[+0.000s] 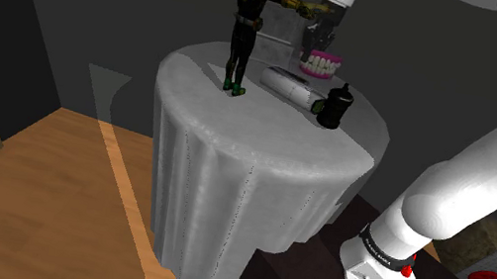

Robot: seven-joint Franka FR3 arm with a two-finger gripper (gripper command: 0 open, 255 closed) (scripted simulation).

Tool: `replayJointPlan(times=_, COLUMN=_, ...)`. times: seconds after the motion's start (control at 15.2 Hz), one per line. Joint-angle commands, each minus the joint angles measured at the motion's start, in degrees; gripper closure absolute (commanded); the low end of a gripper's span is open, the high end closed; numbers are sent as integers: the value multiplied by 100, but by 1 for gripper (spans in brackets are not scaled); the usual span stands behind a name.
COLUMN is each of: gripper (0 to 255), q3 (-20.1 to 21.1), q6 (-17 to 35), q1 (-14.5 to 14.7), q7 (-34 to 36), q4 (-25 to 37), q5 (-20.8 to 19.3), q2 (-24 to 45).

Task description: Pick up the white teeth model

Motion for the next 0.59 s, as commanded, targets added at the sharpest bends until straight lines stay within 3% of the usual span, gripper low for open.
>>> replayJointPlan(times=0.0, gripper=255, q3=-2, q6=-163, q1=-1, q7=11, q4=172, q5=-1, q2=9)
replayJointPlan(times=0.53, gripper=255, q3=-11, q6=-791, q1=2, q7=55, q4=910, q5=13, q2=119)
